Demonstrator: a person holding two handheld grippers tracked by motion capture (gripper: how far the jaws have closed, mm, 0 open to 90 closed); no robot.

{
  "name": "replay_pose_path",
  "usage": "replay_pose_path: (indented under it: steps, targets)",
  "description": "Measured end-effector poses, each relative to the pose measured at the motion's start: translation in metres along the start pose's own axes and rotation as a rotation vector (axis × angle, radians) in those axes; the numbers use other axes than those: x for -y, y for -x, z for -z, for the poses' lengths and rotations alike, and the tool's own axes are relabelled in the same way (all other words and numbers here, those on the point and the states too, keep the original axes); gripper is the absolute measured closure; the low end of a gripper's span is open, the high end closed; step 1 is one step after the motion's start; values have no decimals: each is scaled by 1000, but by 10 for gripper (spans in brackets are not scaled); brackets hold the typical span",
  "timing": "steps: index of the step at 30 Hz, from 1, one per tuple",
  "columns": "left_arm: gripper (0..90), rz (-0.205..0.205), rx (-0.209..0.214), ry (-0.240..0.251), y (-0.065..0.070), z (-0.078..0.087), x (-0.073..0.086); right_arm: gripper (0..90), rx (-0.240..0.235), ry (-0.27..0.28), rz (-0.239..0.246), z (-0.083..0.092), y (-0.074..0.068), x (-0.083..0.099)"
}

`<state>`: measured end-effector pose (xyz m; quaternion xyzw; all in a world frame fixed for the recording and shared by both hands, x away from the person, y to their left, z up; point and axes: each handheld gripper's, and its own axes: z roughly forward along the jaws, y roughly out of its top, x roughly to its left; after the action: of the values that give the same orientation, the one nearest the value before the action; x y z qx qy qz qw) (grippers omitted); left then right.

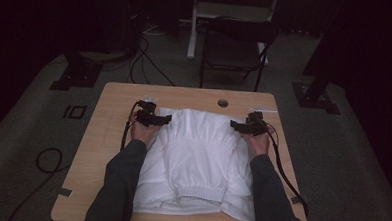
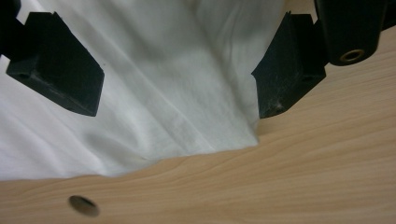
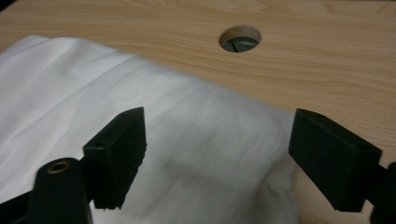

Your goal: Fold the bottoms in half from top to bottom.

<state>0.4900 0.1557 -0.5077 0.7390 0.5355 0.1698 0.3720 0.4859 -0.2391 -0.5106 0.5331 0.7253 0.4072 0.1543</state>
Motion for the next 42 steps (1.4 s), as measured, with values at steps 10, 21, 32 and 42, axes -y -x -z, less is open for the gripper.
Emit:
replay_pose_path:
  steps: [10,21,32,42]
  targets:
    - [200,50,-76,-117,-12,-34,11,151,51,-147,-61,-37,12,6]
    - [805,167,-4,-130,-22,-30,8,660,50,-154,-92,-36,20,3]
    - [386,246,-3,-32,-38,-21,6,284,64,-11,-221,-23,37,-8]
    - [204,247,-69,-48,-37,-28,5,225,98,-96,-187,-42,28,-2]
